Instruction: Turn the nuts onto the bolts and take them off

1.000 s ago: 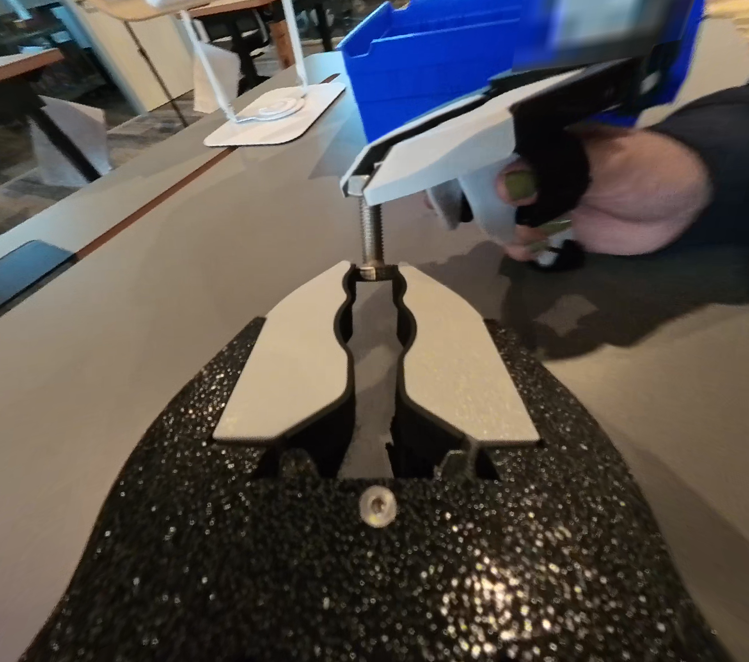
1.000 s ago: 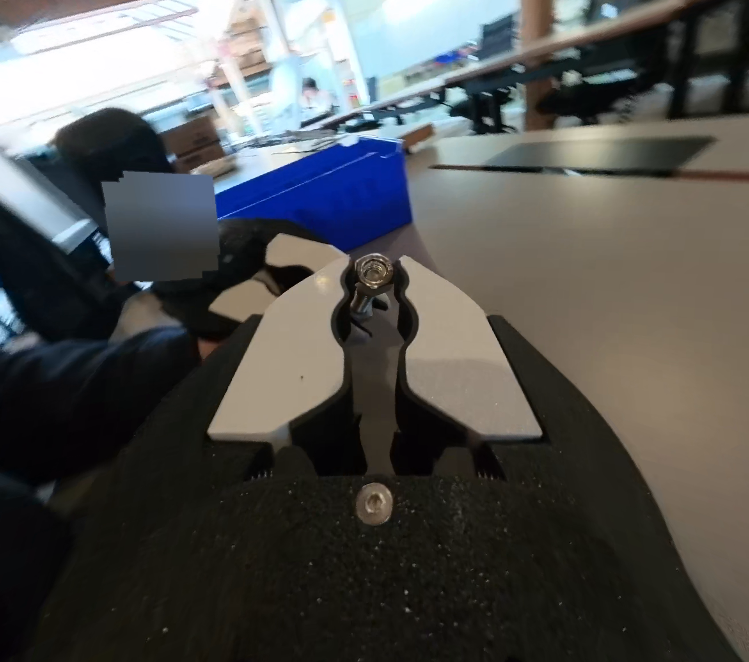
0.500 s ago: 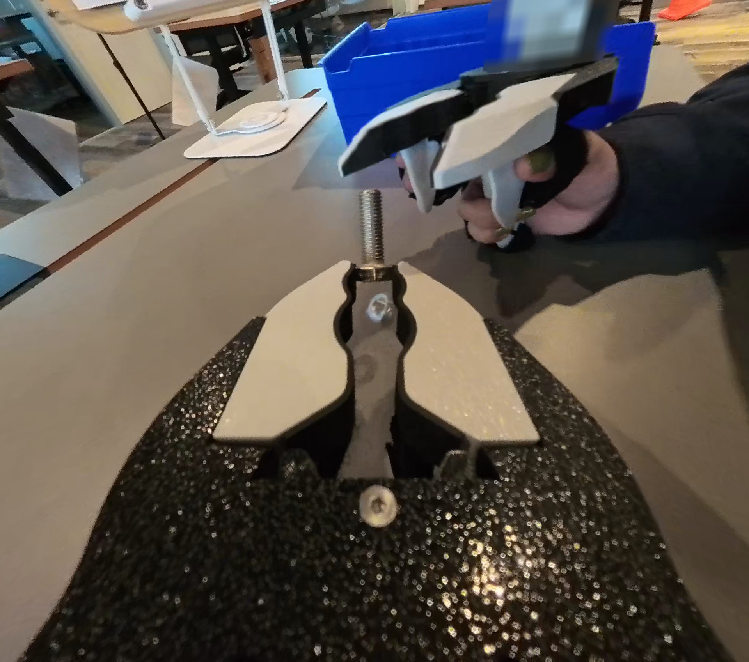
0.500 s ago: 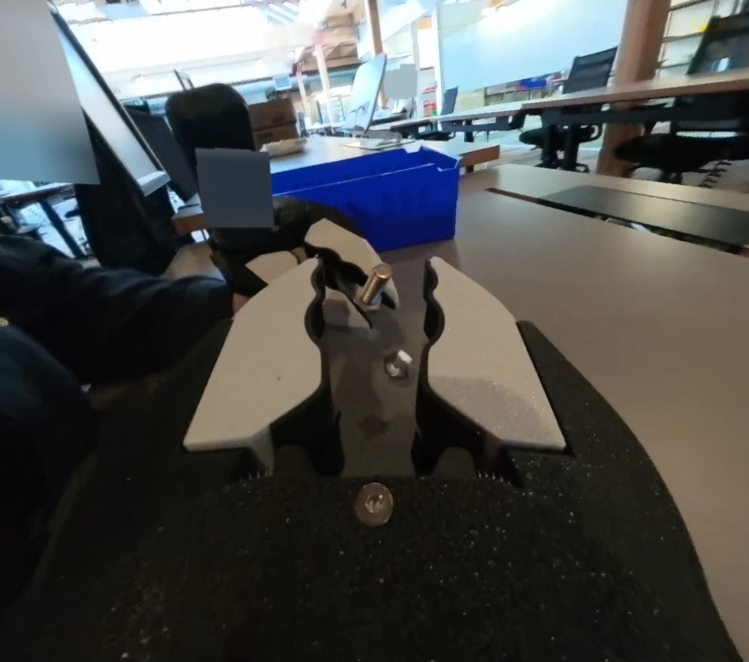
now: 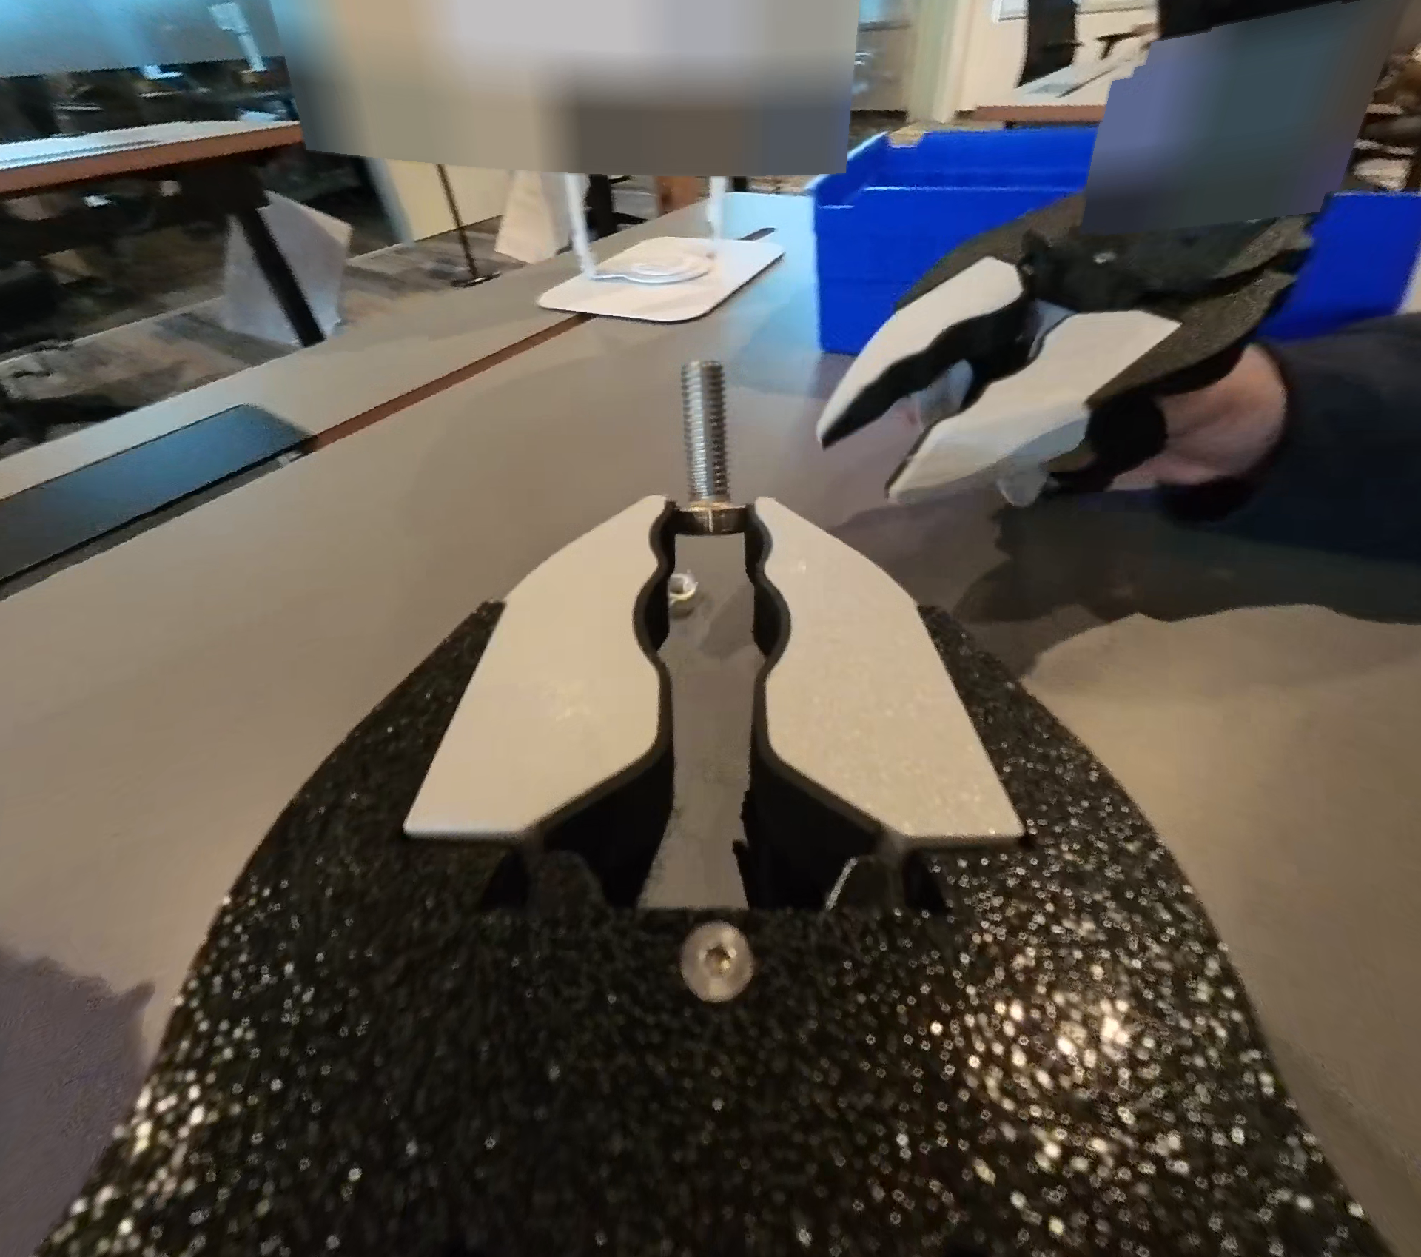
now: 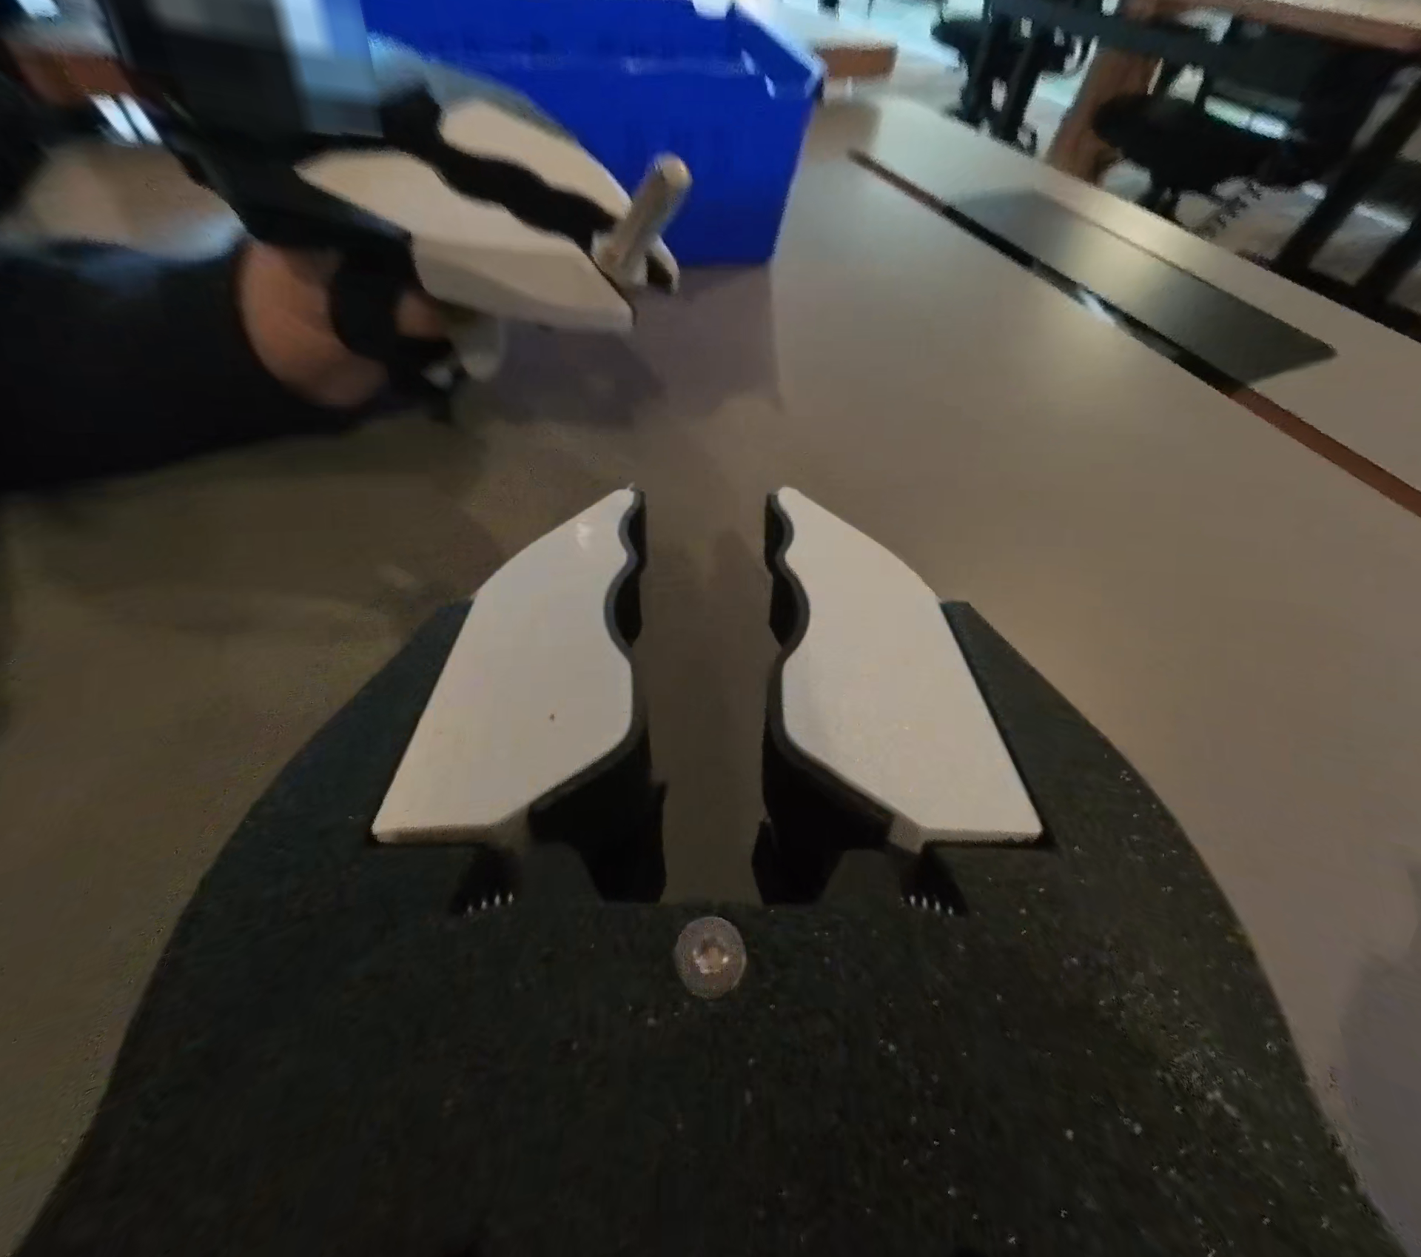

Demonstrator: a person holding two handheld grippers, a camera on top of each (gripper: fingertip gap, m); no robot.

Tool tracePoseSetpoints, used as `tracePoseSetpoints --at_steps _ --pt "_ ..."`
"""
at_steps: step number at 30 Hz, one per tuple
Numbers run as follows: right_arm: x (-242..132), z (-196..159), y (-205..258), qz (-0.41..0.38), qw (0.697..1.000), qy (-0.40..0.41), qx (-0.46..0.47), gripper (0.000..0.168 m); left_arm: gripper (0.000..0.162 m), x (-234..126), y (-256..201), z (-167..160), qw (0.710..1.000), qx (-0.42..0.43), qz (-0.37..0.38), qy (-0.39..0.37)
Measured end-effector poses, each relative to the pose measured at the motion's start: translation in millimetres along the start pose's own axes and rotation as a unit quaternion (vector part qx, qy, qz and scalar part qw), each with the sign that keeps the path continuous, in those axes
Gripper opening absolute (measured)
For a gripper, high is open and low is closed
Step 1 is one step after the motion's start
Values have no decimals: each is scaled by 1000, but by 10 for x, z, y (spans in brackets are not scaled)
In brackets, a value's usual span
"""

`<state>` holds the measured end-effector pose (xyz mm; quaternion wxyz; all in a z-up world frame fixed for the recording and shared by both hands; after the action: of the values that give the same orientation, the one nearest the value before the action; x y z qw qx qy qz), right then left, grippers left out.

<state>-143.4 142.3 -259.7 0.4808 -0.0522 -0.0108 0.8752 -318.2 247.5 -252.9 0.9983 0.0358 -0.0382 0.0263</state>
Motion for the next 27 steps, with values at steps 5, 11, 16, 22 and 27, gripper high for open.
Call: tracePoseSetpoints --at_steps 5,11,16,22,27 --pt "230 37 -203 12 984 171 -40 24 16 -29 66 -4 999 19 20 20" --pt "561 37 -405 86 946 300 -86 22 16 -29 84 -10 999 19 20 24" --pt "798 27 -516 108 916 384 -43 29 16 -48 116 13 999 20 29 25" --pt "984 -73 -525 92 888 450 16 30 16 -65 137 41 999 26 37 28" --pt "1031 -73 -537 71 890 448 36 18 16 -56 119 52 998 44 32 38"
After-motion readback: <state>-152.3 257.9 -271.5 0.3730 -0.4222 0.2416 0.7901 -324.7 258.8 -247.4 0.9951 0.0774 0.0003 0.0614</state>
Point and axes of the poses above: each gripper's, where its closed fingertips meet, x out along the fingers, z out of its top, y = z × x across the jaws, the point moved 9 cm from there along -x, back along the fingers, and after that the axes turned 12 degrees about -y, right-handed, at the moved point
